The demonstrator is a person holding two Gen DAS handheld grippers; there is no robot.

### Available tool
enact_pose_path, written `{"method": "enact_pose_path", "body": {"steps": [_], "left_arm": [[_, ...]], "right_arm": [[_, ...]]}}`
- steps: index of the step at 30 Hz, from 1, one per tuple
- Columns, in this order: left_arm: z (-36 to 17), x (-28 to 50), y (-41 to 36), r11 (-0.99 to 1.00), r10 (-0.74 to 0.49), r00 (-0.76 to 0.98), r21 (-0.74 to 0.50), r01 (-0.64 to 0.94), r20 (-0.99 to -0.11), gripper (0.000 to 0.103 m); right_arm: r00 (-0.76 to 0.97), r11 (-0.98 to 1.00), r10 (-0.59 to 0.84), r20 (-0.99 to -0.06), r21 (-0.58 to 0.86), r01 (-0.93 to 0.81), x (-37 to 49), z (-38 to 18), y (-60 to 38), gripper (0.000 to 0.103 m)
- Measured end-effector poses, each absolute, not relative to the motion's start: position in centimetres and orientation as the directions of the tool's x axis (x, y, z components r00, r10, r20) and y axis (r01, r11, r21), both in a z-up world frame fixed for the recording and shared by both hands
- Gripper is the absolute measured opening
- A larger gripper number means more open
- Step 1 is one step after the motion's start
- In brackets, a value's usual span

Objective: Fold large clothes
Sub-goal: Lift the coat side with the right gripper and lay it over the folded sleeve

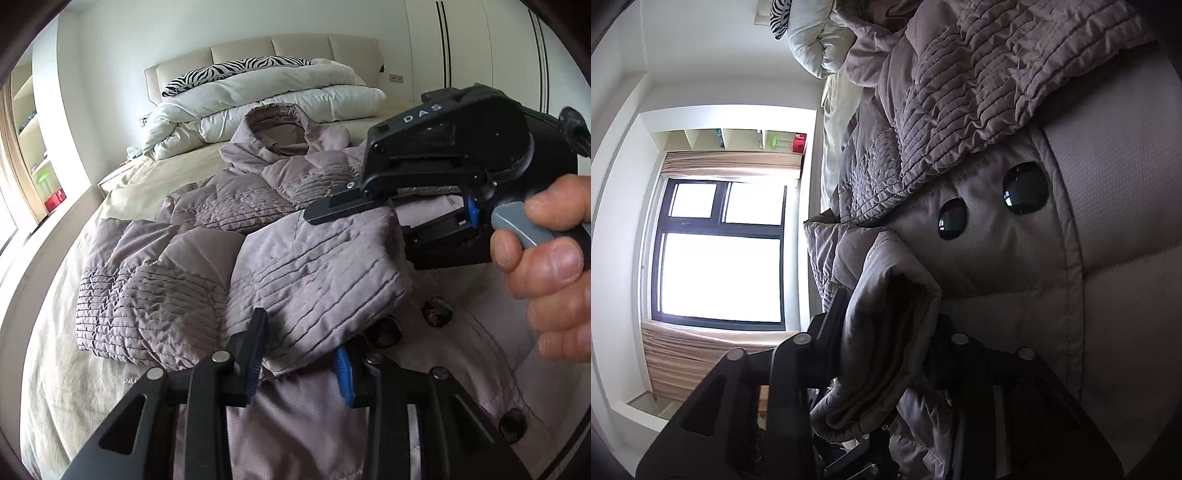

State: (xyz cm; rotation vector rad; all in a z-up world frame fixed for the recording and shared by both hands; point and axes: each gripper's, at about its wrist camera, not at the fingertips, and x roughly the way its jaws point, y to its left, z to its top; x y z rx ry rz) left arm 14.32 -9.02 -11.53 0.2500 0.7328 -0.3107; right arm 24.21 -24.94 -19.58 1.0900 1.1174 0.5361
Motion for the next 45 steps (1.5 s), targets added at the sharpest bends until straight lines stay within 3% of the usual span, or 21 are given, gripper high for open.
{"method": "enact_pose_path", "body": {"steps": [1, 3, 8, 18, 25, 26, 28, 31, 35, 40, 45], "left_arm": [[-11.2, 14.1, -8.4, 0.931, -0.19, 0.706, 0.103, 0.35, -0.682, 0.063], [-10.4, 13.2, -6.7, 0.943, -0.21, 0.731, 0.062, 0.326, -0.649, 0.071], [-8.8, 12.7, -1.7, 0.975, -0.2, 0.772, -0.04, 0.22, -0.604, 0.083], [-9.1, 19.1, 2.7, 0.987, -0.144, 0.752, -0.143, 0.067, -0.644, 0.084], [-10.9, 25.9, 4.2, 0.981, -0.093, 0.716, -0.185, -0.051, -0.692, 0.083], [-11.2, 26.8, 4.2, 0.982, -0.083, 0.707, -0.179, -0.062, -0.702, 0.082], [-11.7, 28.3, 4.7, 0.976, -0.081, 0.689, -0.198, -0.091, -0.72, 0.07], [-12.2, 29.9, 5.6, 0.962, -0.096, 0.678, -0.242, -0.124, -0.729, 0.067], [-12.4, 30.7, 6.0, 0.967, -0.042, 0.687, -0.204, -0.156, -0.726, 0.061], [-13.8, 30.0, 5.3, 0.976, 0.014, 0.683, -0.137, -0.167, -0.73, 0.061], [-13.4, 29.8, 4.4, 0.994, 0.003, 0.668, -0.07, -0.083, -0.744, 0.061]], "right_arm": [[0.394, 0.44, 0.797, -0.458, 0.887, 0.143, 24.4, -18.9, -24.7, 0.026], [0.401, 0.481, 0.781, -0.479, 0.871, 0.105, 24.8, -17.1, -24.7, 0.019], [0.457, 0.506, 0.767, -0.451, 0.863, 0.003, 25.9, -9.4, -25.3, 0.017], [0.59, 0.499, 0.759, -0.274, 0.828, -0.257, 27.7, 11.6, -24.3, 0.017], [0.632, 0.5, 0.745, -0.212, 0.805, -0.32, 26.1, 17.1, -25.7, 0.017], [0.638, 0.499, 0.742, -0.206, 0.806, -0.32, 25.4, 17.2, -26.3, 0.017], [0.654, 0.502, 0.729, -0.201, 0.807, -0.312, 25.3, 16.8, -27.6, 0.017], [0.682, 0.49, 0.706, -0.191, 0.827, -0.276, 25.5, 14.1, -30.8, 0.016], [0.724, 0.486, 0.654, -0.218, 0.855, -0.182, 26.4, 8.8, -35.5, 0.016], [0.762, 0.489, 0.561, -0.324, 0.872, 0.011, 28.2, -1.0, -41.6, 0.015], [0.705, 0.5, 0.496, -0.506, 0.831, 0.244, 30.7, -13.9, -45.5, 0.015]]}}
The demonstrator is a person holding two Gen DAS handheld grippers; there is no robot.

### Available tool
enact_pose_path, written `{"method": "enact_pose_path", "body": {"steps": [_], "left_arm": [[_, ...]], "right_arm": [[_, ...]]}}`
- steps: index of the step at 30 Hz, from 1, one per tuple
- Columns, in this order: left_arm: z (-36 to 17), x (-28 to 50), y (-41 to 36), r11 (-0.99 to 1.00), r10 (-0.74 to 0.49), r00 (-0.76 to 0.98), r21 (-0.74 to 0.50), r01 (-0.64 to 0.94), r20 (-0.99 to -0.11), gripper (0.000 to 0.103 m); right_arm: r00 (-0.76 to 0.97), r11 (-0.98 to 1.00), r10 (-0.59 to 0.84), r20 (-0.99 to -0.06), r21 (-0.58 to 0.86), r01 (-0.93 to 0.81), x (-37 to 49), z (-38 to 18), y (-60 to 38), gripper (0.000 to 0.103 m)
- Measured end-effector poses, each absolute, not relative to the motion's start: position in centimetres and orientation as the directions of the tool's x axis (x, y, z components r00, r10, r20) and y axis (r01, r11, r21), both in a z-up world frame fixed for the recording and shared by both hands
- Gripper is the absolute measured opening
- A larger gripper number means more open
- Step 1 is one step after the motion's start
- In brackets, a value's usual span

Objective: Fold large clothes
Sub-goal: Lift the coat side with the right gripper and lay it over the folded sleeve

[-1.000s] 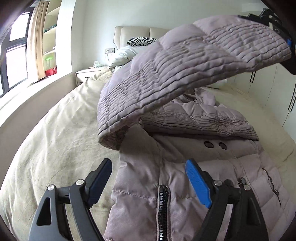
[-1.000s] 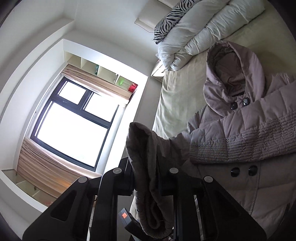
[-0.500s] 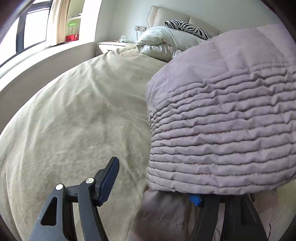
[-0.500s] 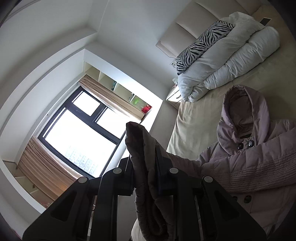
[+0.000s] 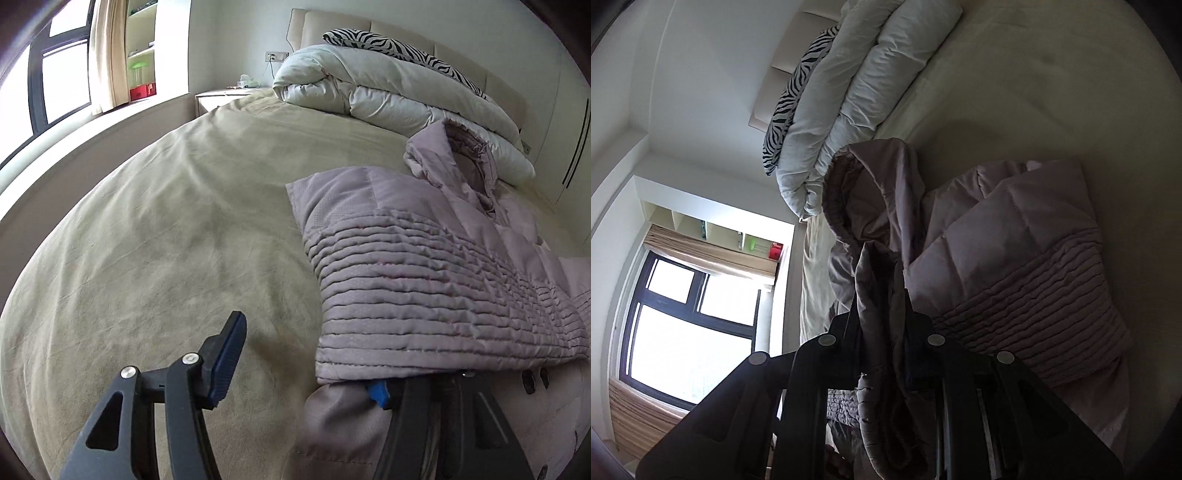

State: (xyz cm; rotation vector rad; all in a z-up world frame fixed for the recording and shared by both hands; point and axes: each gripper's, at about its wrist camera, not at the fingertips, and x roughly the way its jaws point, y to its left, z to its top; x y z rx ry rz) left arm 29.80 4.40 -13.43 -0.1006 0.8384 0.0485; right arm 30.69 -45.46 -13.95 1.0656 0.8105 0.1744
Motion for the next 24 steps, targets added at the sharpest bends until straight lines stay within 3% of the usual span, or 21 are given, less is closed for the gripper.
{"method": "enact_pose_path", "body": {"steps": [2, 5, 9, 12, 16, 19, 23, 24], "left_arm": [[-13.1, 29.0, 4.1, 0.998, 0.003, 0.659, -0.041, -0.052, -0.752, 0.061], [-12.0, 27.3, 4.1, 1.0, -0.006, 0.654, -0.008, 0.0, -0.757, 0.062], [-9.9, 24.6, 4.1, 0.999, -0.028, 0.653, 0.002, 0.044, -0.757, 0.062], [-6.8, 24.1, 3.6, 0.998, -0.039, 0.707, 0.011, 0.067, -0.706, 0.062], [-4.2, 27.6, 0.5, 0.992, -0.04, 0.782, 0.068, 0.105, -0.622, 0.072], [-6.1, 32.3, -2.3, 0.983, -0.045, 0.745, 0.102, 0.15, -0.666, 0.071], [-11.0, 36.3, -3.8, 0.973, 0.015, 0.649, 0.162, 0.166, -0.761, 0.072], [-11.8, 36.4, -3.5, 0.975, 0.008, 0.642, 0.149, 0.165, -0.766, 0.074]], "right_arm": [[0.681, 0.494, 0.477, -0.556, 0.81, 0.315, 30.8, -17.9, -46.6, 0.015], [0.7, 0.428, 0.495, -0.516, 0.845, 0.32, 30.5, -21.3, -48.0, 0.015], [0.698, 0.494, 0.486, -0.526, 0.824, 0.277, 30.7, -20.6, -47.7, 0.015], [0.702, 0.542, 0.47, -0.536, 0.802, 0.25, 30.7, -18.4, -47.6, 0.015], [0.682, 0.61, 0.431, -0.591, 0.748, 0.262, 31.2, -17.0, -46.9, 0.018], [0.668, 0.601, 0.428, -0.609, 0.744, 0.293, 31.3, -18.1, -47.1, 0.019], [0.683, 0.614, 0.398, -0.612, 0.731, 0.297, 30.6, -17.3, -48.0, 0.029], [0.697, 0.638, 0.361, -0.619, 0.71, 0.3, 30.2, -16.8, -48.5, 0.043]]}}
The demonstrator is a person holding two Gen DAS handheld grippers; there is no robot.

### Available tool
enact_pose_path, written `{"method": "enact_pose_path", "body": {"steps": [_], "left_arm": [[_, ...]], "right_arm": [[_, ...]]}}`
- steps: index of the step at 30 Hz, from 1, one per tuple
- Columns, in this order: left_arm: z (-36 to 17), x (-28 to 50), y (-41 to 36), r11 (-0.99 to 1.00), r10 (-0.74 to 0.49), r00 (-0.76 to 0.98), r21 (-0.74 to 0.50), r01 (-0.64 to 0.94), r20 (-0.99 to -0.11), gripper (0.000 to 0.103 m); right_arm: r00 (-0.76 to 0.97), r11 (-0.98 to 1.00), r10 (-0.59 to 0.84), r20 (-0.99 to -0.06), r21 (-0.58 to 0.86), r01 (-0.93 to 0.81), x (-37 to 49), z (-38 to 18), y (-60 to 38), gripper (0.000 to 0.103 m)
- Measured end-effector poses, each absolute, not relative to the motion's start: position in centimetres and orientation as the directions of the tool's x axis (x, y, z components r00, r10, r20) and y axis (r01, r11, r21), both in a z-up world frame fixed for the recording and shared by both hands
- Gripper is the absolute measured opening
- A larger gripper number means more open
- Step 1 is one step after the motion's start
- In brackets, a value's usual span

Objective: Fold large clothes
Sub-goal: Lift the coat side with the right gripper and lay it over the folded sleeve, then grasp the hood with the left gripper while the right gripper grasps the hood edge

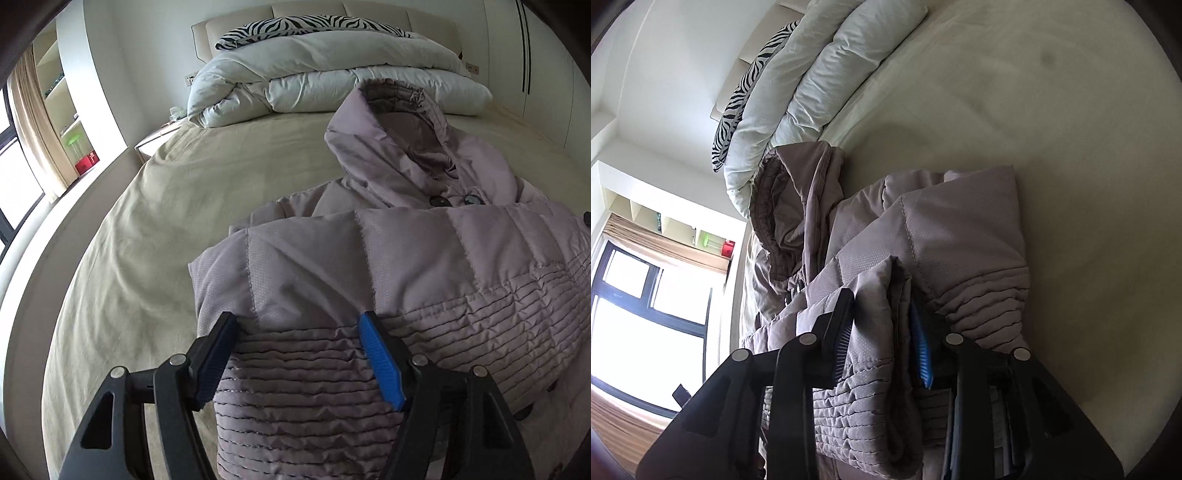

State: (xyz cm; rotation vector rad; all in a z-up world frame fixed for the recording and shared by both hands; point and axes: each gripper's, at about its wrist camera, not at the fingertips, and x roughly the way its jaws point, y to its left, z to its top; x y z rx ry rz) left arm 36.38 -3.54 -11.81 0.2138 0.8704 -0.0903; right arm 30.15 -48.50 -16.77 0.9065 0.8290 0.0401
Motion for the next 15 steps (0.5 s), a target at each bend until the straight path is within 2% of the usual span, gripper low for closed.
{"method": "enact_pose_path", "body": {"steps": [2, 3, 4, 6, 10, 13, 15], "left_arm": [[-12.5, 36.0, -3.0, 0.98, -0.01, 0.651, 0.121, 0.156, -0.759, 0.075], [-12.7, 35.8, -2.8, 0.982, -0.016, 0.653, 0.11, 0.152, -0.757, 0.075], [-13.0, 35.8, -2.7, 0.983, -0.022, 0.653, 0.101, 0.151, -0.757, 0.076], [-13.2, 35.8, -2.5, 0.985, -0.03, 0.649, 0.088, 0.148, -0.76, 0.076], [-12.6, 35.1, -2.5, 0.986, -0.022, 0.659, 0.092, 0.137, -0.752, 0.075], [-13.2, 34.7, -2.3, 0.987, -0.024, 0.672, 0.089, 0.134, -0.74, 0.076], [-13.3, 34.9, -2.1, 0.988, -0.036, 0.66, 0.074, 0.137, -0.75, 0.076]], "right_arm": [[0.738, 0.651, 0.296, -0.607, 0.693, 0.31, 28.9, -15.1, -49.4, 0.071], [0.757, 0.653, 0.265, -0.598, 0.689, 0.315, 28.4, -14.1, -49.6, 0.073], [0.769, 0.654, 0.268, -0.58, 0.696, 0.297, 28.1, -13.3, -49.4, 0.073], [0.771, 0.646, 0.361, -0.525, 0.736, 0.2, 28.3, -12.1, -47.6, 0.073], [0.654, 0.698, 0.526, -0.543, 0.716, 0.034, 30.1, -12.6, -40.2, 0.073], [0.629, 0.77, 0.471, -0.619, 0.636, 0.049, 31.1, -15.3, -38.1, 0.068], [0.641, 0.765, 0.48, -0.599, 0.643, 0.028, 31.1, -16.7, -38.1, 0.066]]}}
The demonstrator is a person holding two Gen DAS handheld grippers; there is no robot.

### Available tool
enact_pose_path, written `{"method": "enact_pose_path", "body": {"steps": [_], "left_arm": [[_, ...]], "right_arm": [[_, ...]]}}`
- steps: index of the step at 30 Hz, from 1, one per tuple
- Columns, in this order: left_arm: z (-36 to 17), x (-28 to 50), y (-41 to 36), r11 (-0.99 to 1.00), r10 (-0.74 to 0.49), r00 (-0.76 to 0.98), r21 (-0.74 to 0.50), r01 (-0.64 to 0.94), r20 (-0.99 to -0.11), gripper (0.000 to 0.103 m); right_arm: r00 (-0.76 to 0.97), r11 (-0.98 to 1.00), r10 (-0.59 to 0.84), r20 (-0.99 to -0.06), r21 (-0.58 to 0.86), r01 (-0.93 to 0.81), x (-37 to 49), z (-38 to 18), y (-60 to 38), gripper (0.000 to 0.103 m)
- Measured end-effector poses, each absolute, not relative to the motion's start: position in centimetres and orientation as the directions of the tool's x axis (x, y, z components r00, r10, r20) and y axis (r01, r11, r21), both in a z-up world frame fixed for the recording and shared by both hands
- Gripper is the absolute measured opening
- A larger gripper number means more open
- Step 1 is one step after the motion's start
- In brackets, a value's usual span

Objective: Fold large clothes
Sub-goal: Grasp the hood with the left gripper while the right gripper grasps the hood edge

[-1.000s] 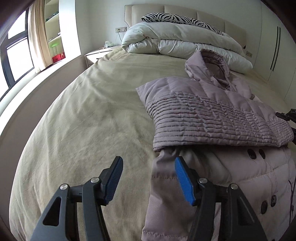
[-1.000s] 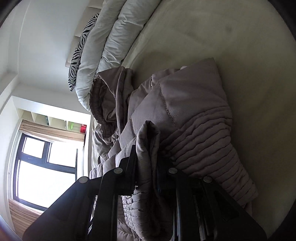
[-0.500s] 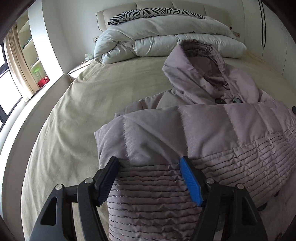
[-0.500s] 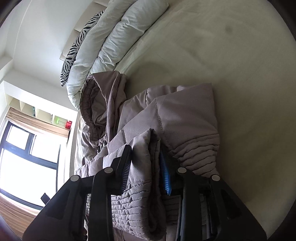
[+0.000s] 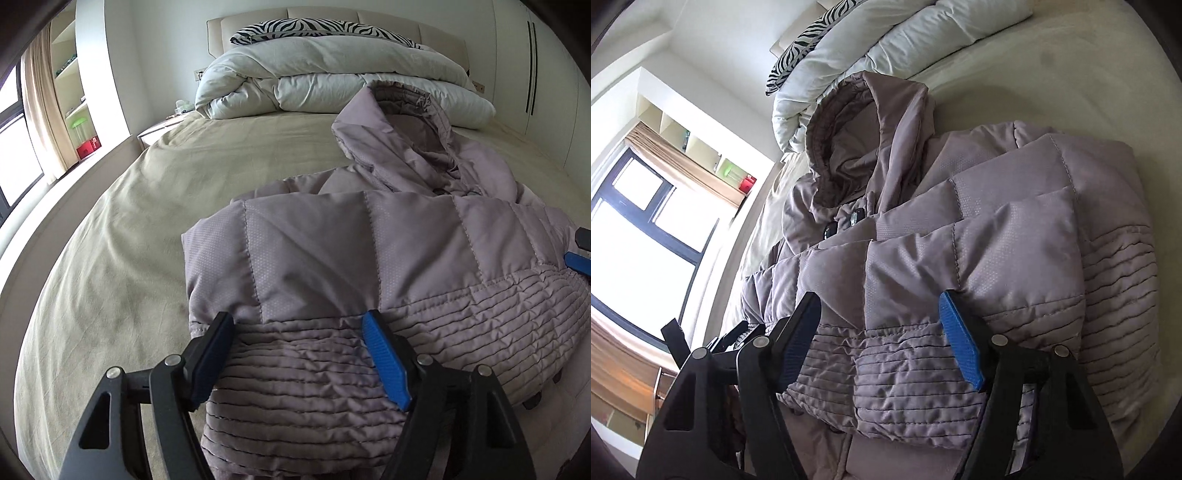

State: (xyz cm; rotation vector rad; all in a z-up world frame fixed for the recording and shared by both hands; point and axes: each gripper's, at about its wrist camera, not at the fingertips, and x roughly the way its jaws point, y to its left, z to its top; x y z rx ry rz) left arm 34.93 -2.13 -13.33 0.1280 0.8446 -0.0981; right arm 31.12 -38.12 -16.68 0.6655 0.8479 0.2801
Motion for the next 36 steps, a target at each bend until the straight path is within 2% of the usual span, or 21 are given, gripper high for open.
{"method": "enact_pose_path", "body": {"steps": [3, 5, 6, 9, 12, 19, 24, 30, 31, 32, 33, 34, 35, 36], "left_arm": [[-11.9, 34.8, -1.9, 0.987, -0.037, 0.648, 0.073, 0.143, -0.761, 0.075], [-9.7, 34.0, -1.6, 0.988, -0.041, 0.684, 0.074, 0.138, -0.728, 0.074], [-8.4, 33.8, -1.4, 0.989, -0.054, 0.706, 0.063, 0.138, -0.706, 0.076], [-5.2, 35.8, -1.0, 0.988, -0.11, 0.728, 0.008, 0.157, -0.676, 0.094], [-4.2, 41.3, -0.3, 0.968, -0.247, 0.672, -0.147, 0.203, -0.698, 0.095], [-6.3, 55.7, -2.3, 0.93, -0.365, 0.51, -0.322, 0.175, -0.779, 0.092], [-9.9, 62.1, -5.3, 0.91, -0.415, 0.387, -0.364, 0.2, -0.823, 0.091], [-13.7, 65.8, -7.5, 0.89, -0.455, 0.327, -0.415, 0.188, -0.828, 0.09], [-14.0, 66.0, -7.9, 0.89, -0.456, 0.328, -0.414, 0.193, -0.827, 0.08], [-14.3, 66.1, -8.3, 0.88, -0.474, 0.321, -0.43, 0.202, -0.82, 0.07], [-14.4, 66.1, -8.8, 0.87, -0.492, 0.307, -0.447, 0.208, -0.815, 0.053], [-14.1, 65.9, -9.2, 0.869, -0.494, 0.318, -0.442, 0.224, -0.81, 0.037], [-13.7, 65.5, -9.6, 0.876, -0.478, 0.342, -0.414, 0.247, -0.809, 0.025], [-13.2, 65.0, -9.6, 0.883, -0.465, 0.367, -0.391, 0.259, -0.806, 0.009]], "right_arm": [[0.626, 0.793, 0.475, -0.618, 0.61, 0.0, 30.6, -15.3, -37.7, 0.066], [0.634, 0.77, 0.496, -0.593, 0.637, -0.006, 30.1, -13.7, -38.6, 0.067], [0.652, 0.752, 0.513, -0.558, 0.658, -0.029, 30.1, -12.7, -39.4, 0.07], [0.689, 0.738, 0.517, -0.508, 0.672, -0.058, 32.1, -10.2, -41.7, 0.085], [0.646, 0.696, 0.555, -0.524, 0.718, -0.015, 37.1, -10.2, -43.8, 0.085], [0.578, 0.617, 0.612, -0.54, 0.783, 0.077, 49.8, -13.0, -46.2, 0.085], [0.502, 0.701, 0.555, -0.663, 0.698, 0.146, 57.7, -16.3, -45.6, 0.085], [0.525, 0.678, 0.561, -0.64, 0.719, 0.152, 62.7, -18.8, -45.1, 0.083], [0.517, 0.696, 0.553, -0.654, 0.703, 0.145, 63.1, -19.1, -44.8, 0.078], [0.507, 0.717, 0.542, -0.67, 0.684, 0.136, 63.8, -19.6, -44.1, 0.061], [0.503, 0.735, 0.528, -0.684, 0.665, 0.131, 64.0, -19.6, -43.7, 0.048], [0.505, 0.748, 0.519, -0.689, 0.652, 0.121, 64.2, -19.3, -43.3, 0.043], [0.515, 0.76, 0.512, -0.688, 0.642, 0.102, 64.3, -18.9, -42.7, 0.032], [0.529, 0.773, 0.503, -0.684, 0.63, 0.08, 64.1, -18.2, -42.4, 0.029]]}}
